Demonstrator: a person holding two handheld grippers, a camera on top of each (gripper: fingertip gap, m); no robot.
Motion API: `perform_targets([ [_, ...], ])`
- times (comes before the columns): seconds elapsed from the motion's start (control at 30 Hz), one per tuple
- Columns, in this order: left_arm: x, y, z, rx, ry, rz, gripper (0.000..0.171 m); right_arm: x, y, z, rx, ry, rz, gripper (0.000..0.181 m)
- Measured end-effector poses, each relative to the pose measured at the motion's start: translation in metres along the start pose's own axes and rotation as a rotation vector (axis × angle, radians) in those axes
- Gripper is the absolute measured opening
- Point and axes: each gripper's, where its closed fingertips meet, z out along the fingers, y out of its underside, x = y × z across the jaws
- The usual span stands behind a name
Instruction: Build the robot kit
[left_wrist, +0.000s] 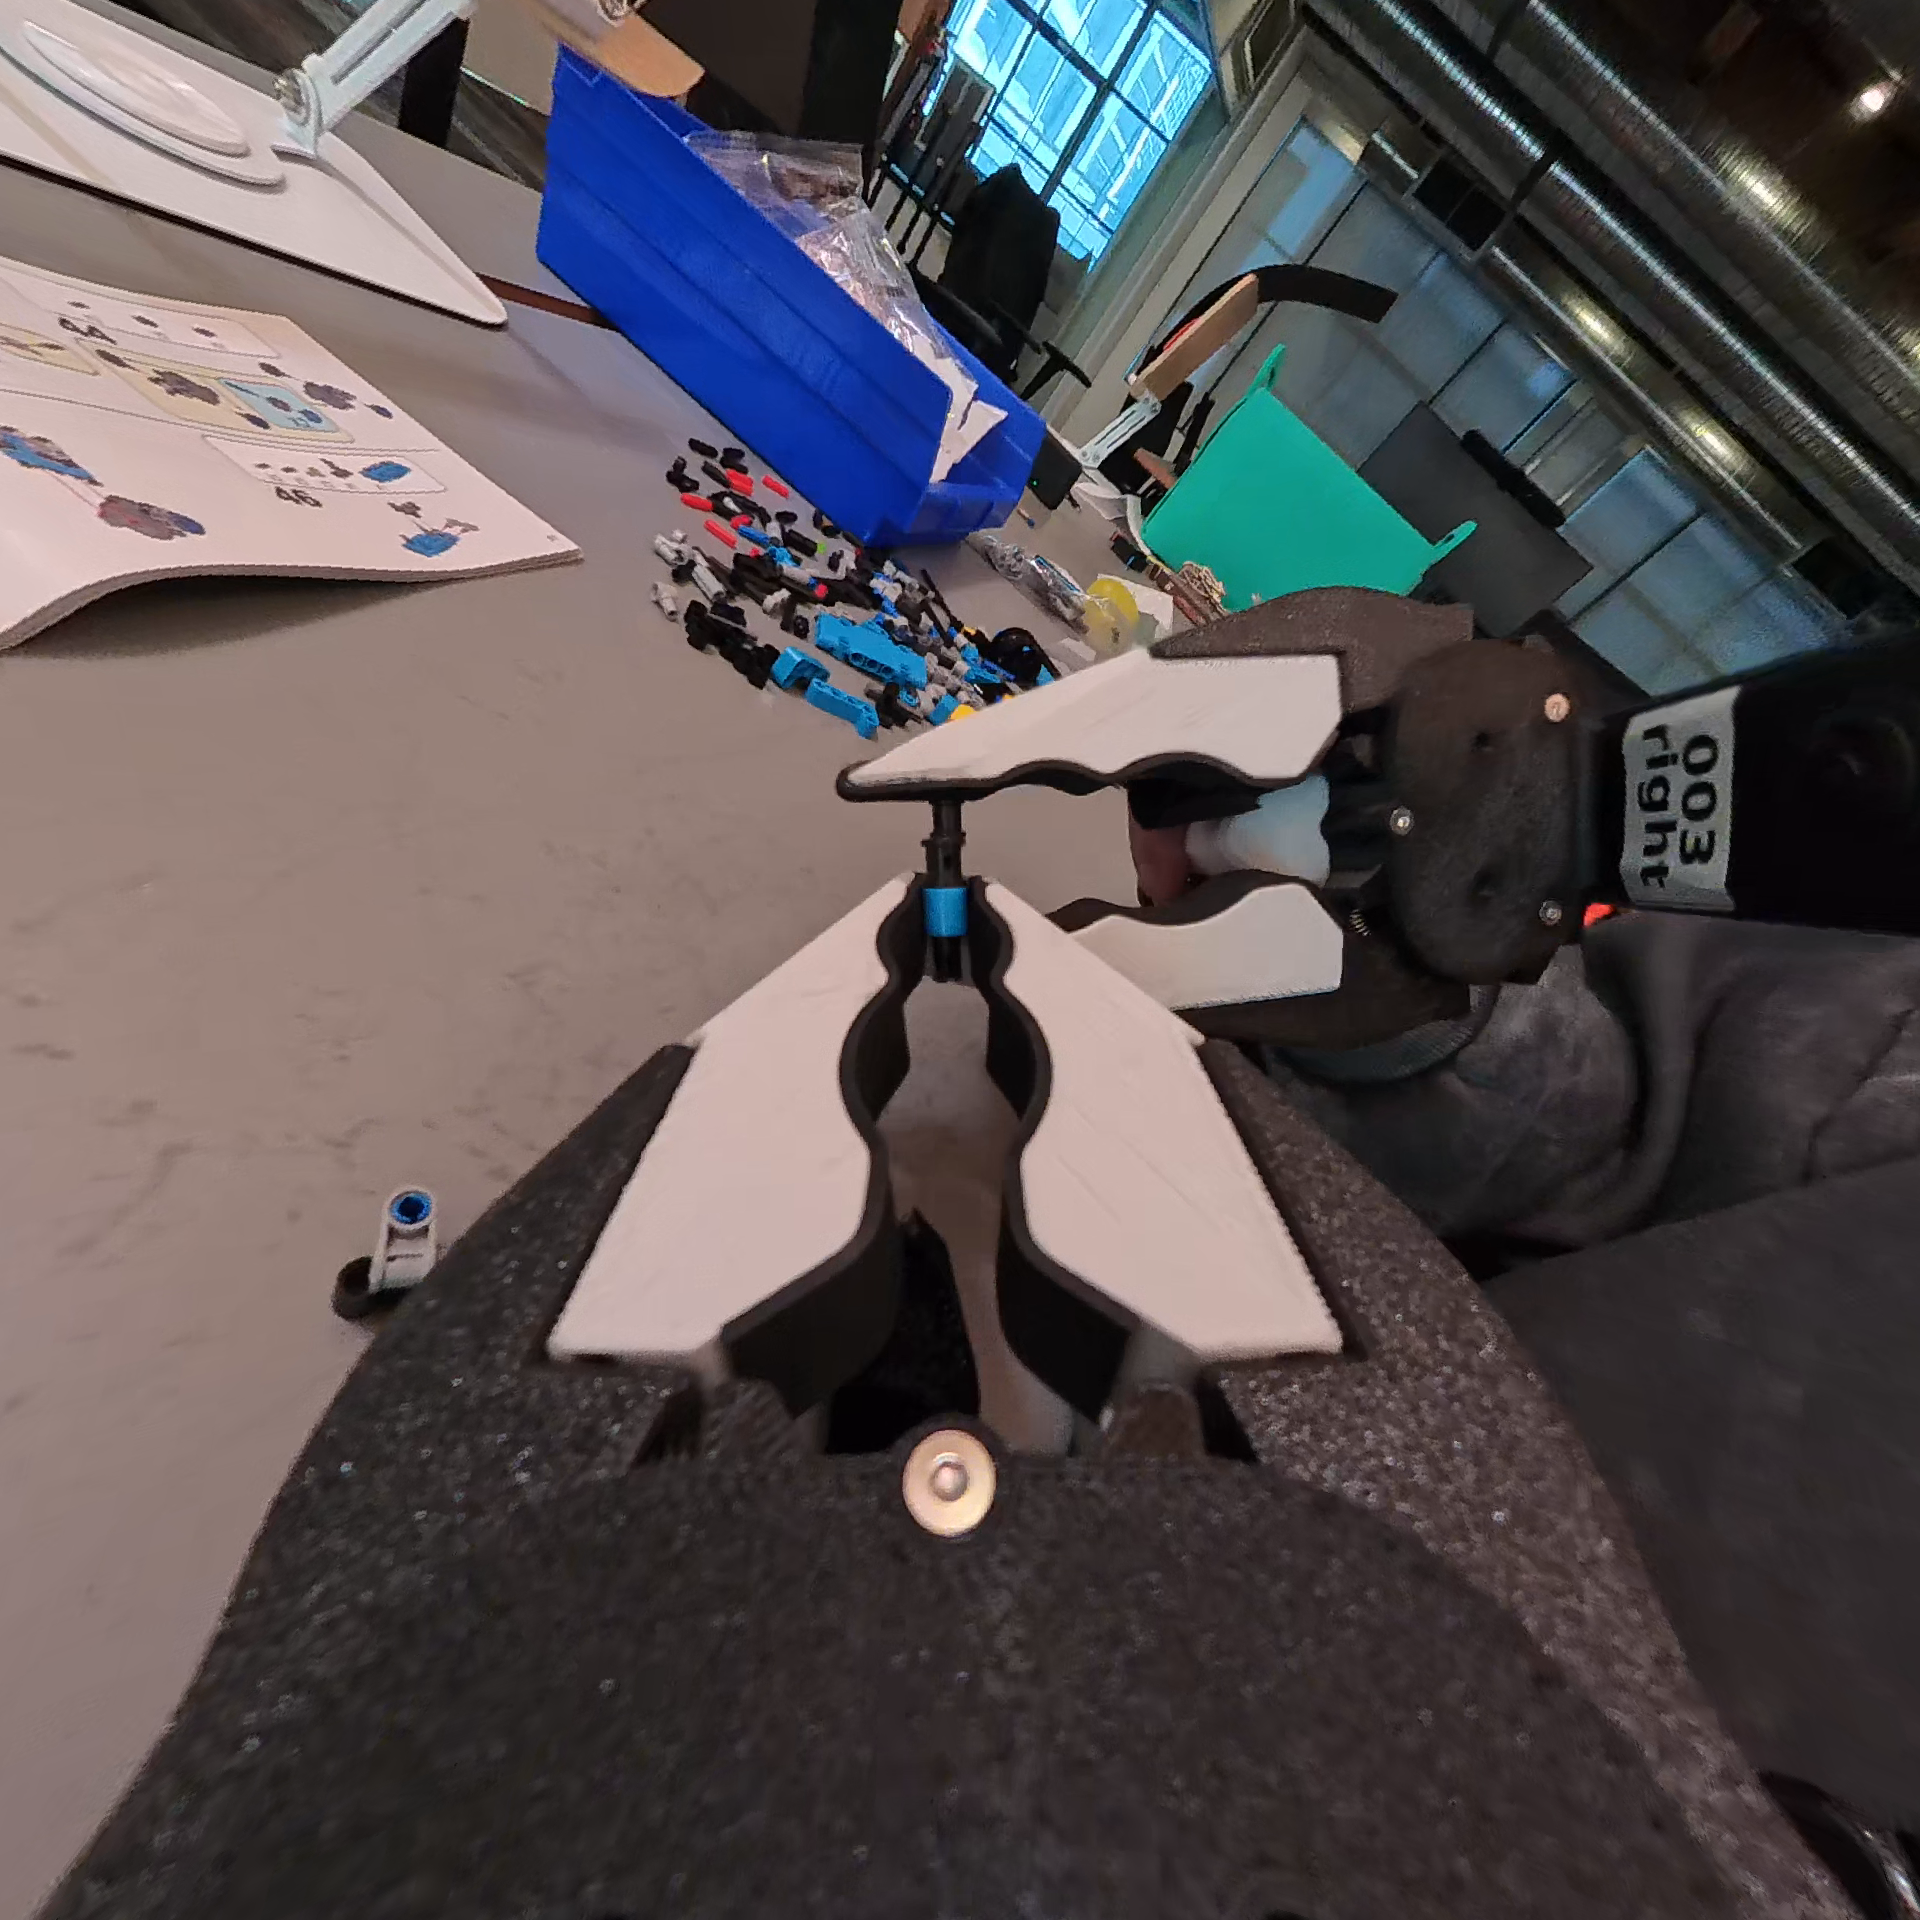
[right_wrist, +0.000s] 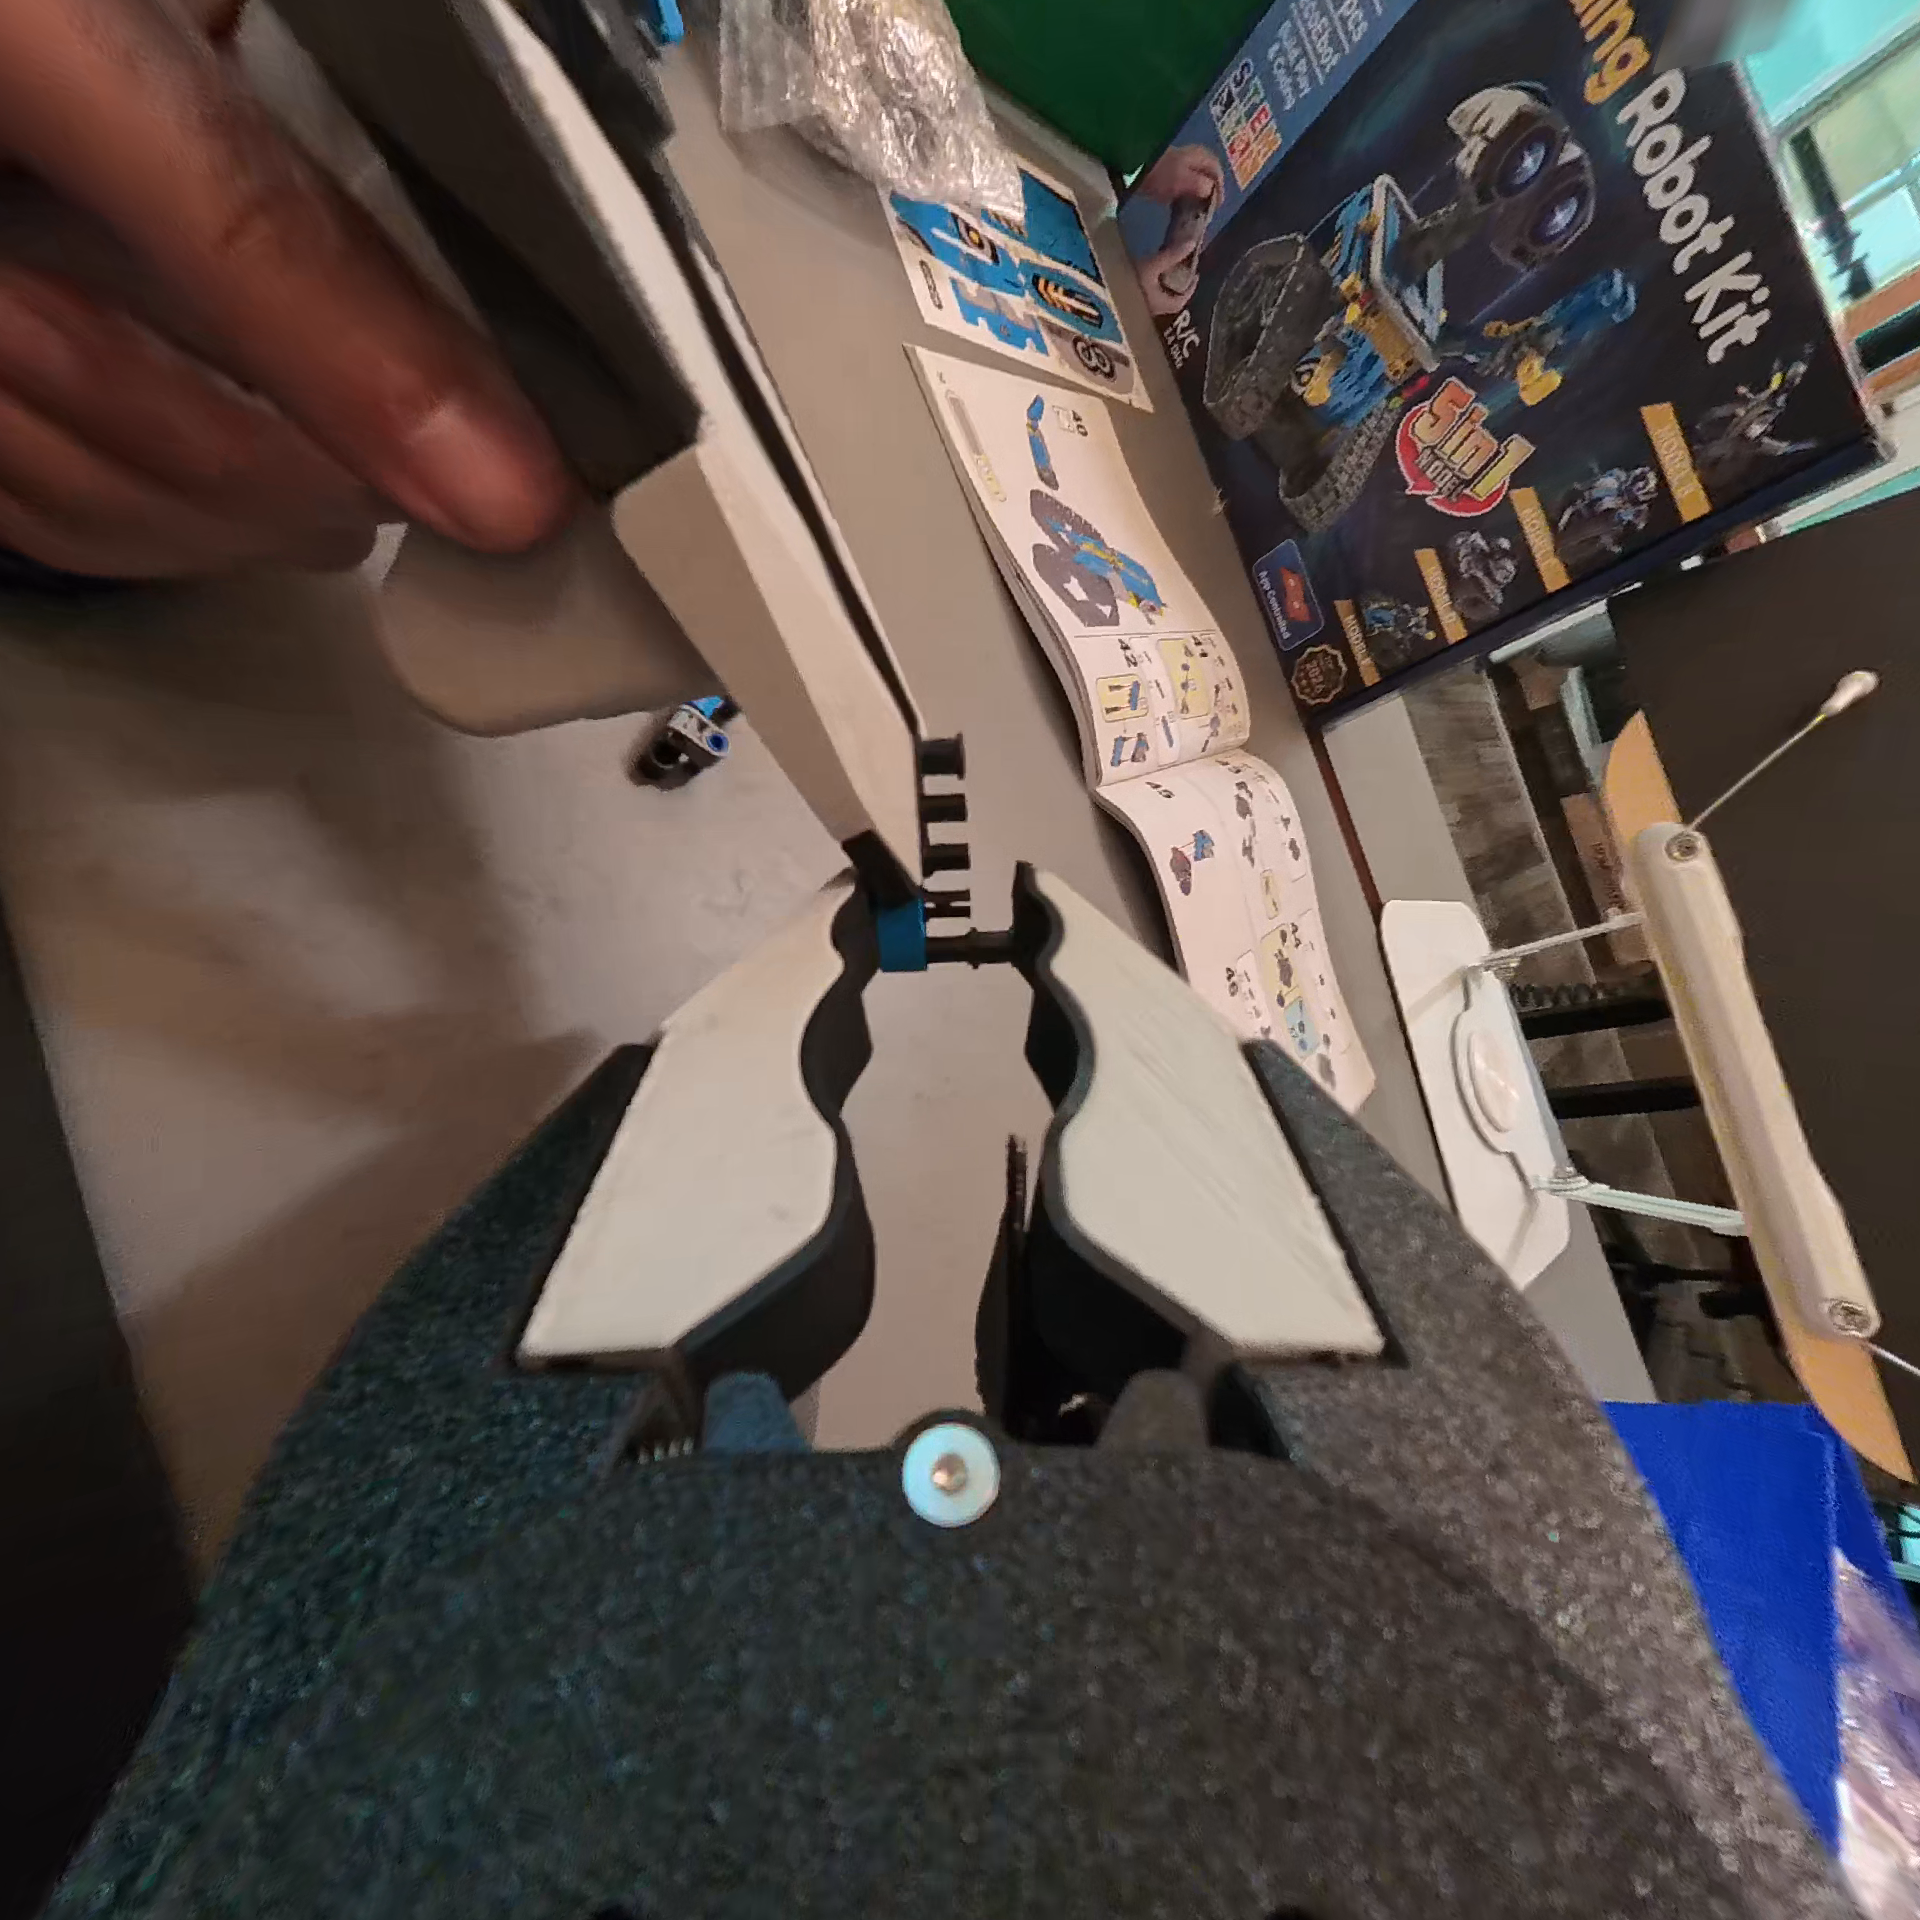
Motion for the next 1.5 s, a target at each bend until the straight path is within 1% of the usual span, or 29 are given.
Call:
perform_targets([
  [0.07, -0.001, 0.002, 0.001, -0.012, 0.003, -0.006, 0.006, -0.001, 0.002, 0.000, -0.017, -0.002, -0.036, 0.025],
  [0.2, -0.001, 0.002, 0.001, -0.016, 0.005, -0.006, 0.006, -0.003, 0.004, 0.000, -0.039, -0.021, 0.003, 0.025],
  [0.43, 0.001, 0.004, 0.001, -0.026, 0.012, -0.009, 0.006, -0.005, 0.003, -0.002, -0.026, -0.005, -0.013, 0.024],
  [0.53, 0.000, 0.005, 0.002, -0.029, 0.022, -0.033, 0.006, -0.008, 0.005, -0.001, -0.027, -0.027, 0.004, 0.024],
  [0.57, 0.001, 0.004, 0.002, -0.022, 0.031, -0.041, 0.006, -0.008, 0.005, -0.001, -0.023, -0.034, 0.009, 0.022],
  [0.6, 0.001, 0.005, 0.001, -0.025, 0.034, -0.045, 0.006, -0.011, 0.003, -0.002, -0.011, -0.049, 0.019, 0.014],
  [0.7, 0.000, 0.005, 0.001, -0.027, 0.018, -0.029, 0.006, -0.012, 0.004, -0.001, -0.010, -0.055, 0.021, 0.015],
  [0.8, 0.000, 0.003, 0.001, -0.018, 0.017, -0.029, 0.006, -0.012, 0.003, -0.001, -0.006, -0.080, 0.055, 0.016],
  [0.9, -0.001, -0.001, -0.001, 0.008, 0.026, -0.048, 0.006, -0.010, -0.001, 0.001, 0.040, -0.074, 0.082, 0.017],
  [0.93, -0.003, -0.004, -0.003, 0.026, 0.025, -0.060, 0.006, -0.009, -0.005, -0.001, 0.074, -0.069, 0.083, 0.020],
  [0.97, -0.004, -0.007, -0.006, 0.047, 0.025, -0.070, 0.007, -0.009, -0.010, -0.005, 0.122, -0.077, 0.097, 0.031],
  [1.0, -0.004, -0.009, -0.007, 0.060, 0.036, -0.082, 0.006, -0.011, -0.015, -0.008, 0.174, -0.109, 0.130, 0.038],
  [1.07, -0.003, -0.008, -0.008, 0.054, 0.038, -0.073, 0.006, -0.013, -0.018, -0.015, 0.266, -0.207, 0.263, 0.038],
  [1.1, -0.002, -0.007, -0.007, 0.045, 0.029, -0.046, 0.006, -0.015, -0.018, -0.018, 0.305, -0.289, 0.345, 0.043],
  [1.13, 0.001, -0.005, -0.006, 0.032, 0.036, -0.015, 0.006, -0.016, -0.016, -0.020, 0.327, -0.368, 0.424, 0.048],
  [1.17, 0.006, -0.003, -0.004, 0.021, 0.048, 0.014, 0.006, -0.012, -0.011, -0.020, 0.332, -0.405, 0.490, 0.049],
  [1.27, 0.020, -0.001, -0.003, 0.012, 0.080, 0.100, 0.007, -0.006, -0.008, -0.029, 0.401, -0.553, 0.619, 0.035],
  [1.3, 0.024, -0.002, -0.003, 0.018, 0.095, 0.113, 0.006, -0.009, -0.012, -0.035, 0.426, -0.631, 0.647, 0.027],
  [1.33, 0.026, -0.002, -0.003, 0.019, 0.103, 0.119, 0.007, -0.013, -0.014, -0.040, 0.436, -0.699, 0.667, 0.016],
  [1.5, 0.038, -0.007, -0.008, 0.052, 0.175, 0.126, 0.007, -0.019, -0.021, -0.050, 0.475, -0.817, 0.726, 0.007],
])
